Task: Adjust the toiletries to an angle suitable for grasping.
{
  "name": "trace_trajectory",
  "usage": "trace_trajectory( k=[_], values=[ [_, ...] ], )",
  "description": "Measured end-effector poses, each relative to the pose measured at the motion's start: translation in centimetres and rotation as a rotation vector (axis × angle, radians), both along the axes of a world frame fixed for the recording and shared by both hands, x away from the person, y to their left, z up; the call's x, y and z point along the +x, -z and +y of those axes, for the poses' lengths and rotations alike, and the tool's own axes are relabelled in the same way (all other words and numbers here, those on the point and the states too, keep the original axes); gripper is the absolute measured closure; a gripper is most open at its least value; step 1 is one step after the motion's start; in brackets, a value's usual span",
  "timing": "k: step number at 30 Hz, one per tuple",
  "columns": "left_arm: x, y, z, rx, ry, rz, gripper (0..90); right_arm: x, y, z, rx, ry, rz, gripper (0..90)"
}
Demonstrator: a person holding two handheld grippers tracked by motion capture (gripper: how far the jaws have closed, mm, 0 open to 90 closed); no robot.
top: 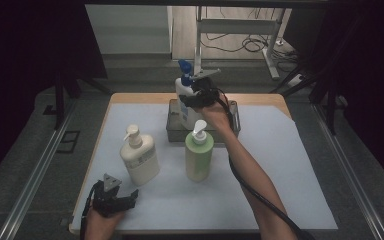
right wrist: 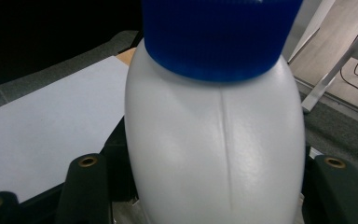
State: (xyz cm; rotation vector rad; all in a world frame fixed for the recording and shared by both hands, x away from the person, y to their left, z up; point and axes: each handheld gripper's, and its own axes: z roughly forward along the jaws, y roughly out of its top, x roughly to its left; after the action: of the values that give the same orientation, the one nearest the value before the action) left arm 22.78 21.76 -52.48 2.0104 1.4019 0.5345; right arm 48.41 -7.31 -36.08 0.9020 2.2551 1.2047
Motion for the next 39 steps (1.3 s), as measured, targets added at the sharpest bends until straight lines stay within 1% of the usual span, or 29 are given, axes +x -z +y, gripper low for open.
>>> trace_trajectory(
  k=[16, 26, 28, 30, 37, 39],
  values=[
    [0.0, 0.0, 0.0, 0.0, 0.0, 0.0, 13.5, -0.3, 1.5, -0.7, 0.002, -0.021, 0.049, 40.6],
    [0.0, 0.0, 0.0, 0.0, 0.0, 0.0, 13.5, -0.6, 2.3, -1.4, -0.005, -0.03, 0.067, 40.6],
    [0.0, 0.0, 0.0, 0.0, 0.001, 0.0, 13.5, -0.7, 2.6, -1.5, -0.001, -0.032, 0.068, 40.5],
    [0.0, 0.0, 0.0, 0.0, 0.001, 0.0, 13.5, -0.7, 2.6, -1.6, 0.004, -0.031, 0.065, 40.5],
    [0.0, 0.0, 0.0, 0.0, 0.0, -0.001, 13.5, -0.7, 2.5, -2.0, 0.0, -0.043, 0.084, 39.6],
    [0.0, 0.0, 0.0, 0.0, 0.0, -0.001, 13.5, -0.7, 2.5, -2.1, 0.005, -0.048, 0.09, 39.2]
  ],
)
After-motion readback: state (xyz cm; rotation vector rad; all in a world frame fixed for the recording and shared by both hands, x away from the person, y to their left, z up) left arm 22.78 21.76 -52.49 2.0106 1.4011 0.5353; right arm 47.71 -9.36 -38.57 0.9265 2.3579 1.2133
